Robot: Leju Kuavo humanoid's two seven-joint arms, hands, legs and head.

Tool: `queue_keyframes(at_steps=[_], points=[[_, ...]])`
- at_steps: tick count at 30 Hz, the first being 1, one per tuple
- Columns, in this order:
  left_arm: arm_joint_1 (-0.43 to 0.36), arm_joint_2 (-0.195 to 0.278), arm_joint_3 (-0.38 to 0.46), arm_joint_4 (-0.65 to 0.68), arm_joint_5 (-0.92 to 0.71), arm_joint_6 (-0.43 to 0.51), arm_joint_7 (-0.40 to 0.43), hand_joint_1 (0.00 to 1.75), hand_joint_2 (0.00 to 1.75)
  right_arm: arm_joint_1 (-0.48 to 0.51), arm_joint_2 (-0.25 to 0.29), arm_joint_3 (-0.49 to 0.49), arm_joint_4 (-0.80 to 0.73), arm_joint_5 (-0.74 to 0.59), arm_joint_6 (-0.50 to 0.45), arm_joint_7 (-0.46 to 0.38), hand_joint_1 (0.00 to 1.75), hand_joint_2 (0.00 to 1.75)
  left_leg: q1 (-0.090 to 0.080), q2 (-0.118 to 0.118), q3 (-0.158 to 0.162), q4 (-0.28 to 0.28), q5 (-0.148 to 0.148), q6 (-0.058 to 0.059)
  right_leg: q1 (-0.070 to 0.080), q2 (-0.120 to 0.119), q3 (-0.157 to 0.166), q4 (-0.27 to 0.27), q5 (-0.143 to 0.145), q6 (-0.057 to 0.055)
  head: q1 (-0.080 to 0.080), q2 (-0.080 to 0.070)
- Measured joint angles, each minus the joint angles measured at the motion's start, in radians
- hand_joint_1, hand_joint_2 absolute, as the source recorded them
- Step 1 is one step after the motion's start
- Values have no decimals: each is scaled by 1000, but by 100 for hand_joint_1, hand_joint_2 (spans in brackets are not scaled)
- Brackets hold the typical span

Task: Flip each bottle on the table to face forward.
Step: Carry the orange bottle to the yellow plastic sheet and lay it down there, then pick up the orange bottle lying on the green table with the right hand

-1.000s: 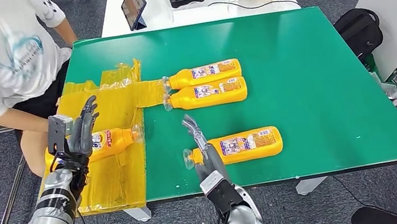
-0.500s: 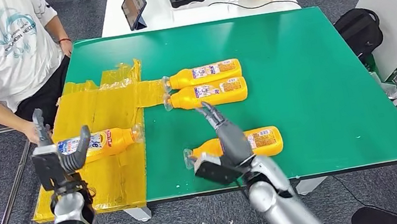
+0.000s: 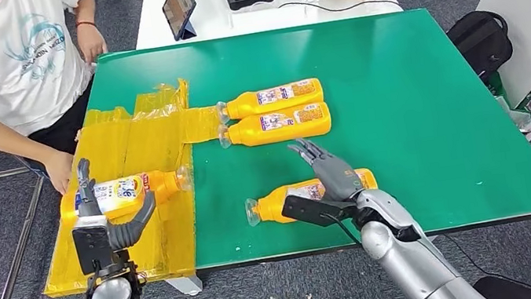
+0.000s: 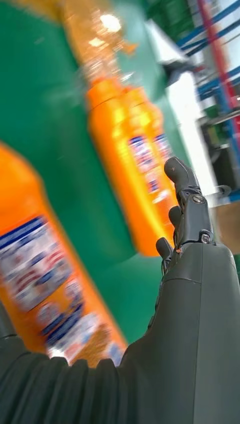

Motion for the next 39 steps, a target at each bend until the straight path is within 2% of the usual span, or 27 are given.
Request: queue_keyframes(at_steps=[10, 24, 35, 36, 37, 39], points=[[-2, -8, -18, 34, -7, -10, 12, 0, 175, -5, -40, 39, 89, -26, 63, -10, 0, 175, 0, 0, 0, 0, 0, 0, 0, 0, 0, 0, 0, 0, 0, 0], [-1, -8, -26, 69, 4, -18, 23, 0, 175, -48, -103, 54, 126, 27, 47, 76, 0, 175, 0, 0, 0, 0, 0, 0, 0, 0, 0, 0, 0, 0, 0, 0], [-2, -8, -26, 80, 14, -32, 29, 0, 175, -75, -140, 62, 133, -19, 132, 73, 2, 175, 0, 0, 0, 0, 0, 0, 0, 0, 0, 0, 0, 0, 0, 0], [-2, -8, -27, 84, 16, -34, 30, 0, 175, -82, -141, 65, 140, -26, 145, 69, 20, 175, 0, 1, 0, 0, 0, 0, 0, 0, 0, 0, 0, 0, 0, 0], [-4, -8, -27, 89, 19, -35, 30, 0, 175, -89, -142, 69, 149, -34, 155, 65, 52, 175, 0, 1, 0, 0, 0, 0, 0, 0, 0, 0, 0, 1, 0, 0], [-8, -10, -29, 99, 23, -38, 30, 0, 175, -103, -143, 79, 170, -46, 167, 55, 130, 175, 0, 1, 1, 0, 0, 1, 0, 0, 0, 0, 1, 1, 0, 0]])
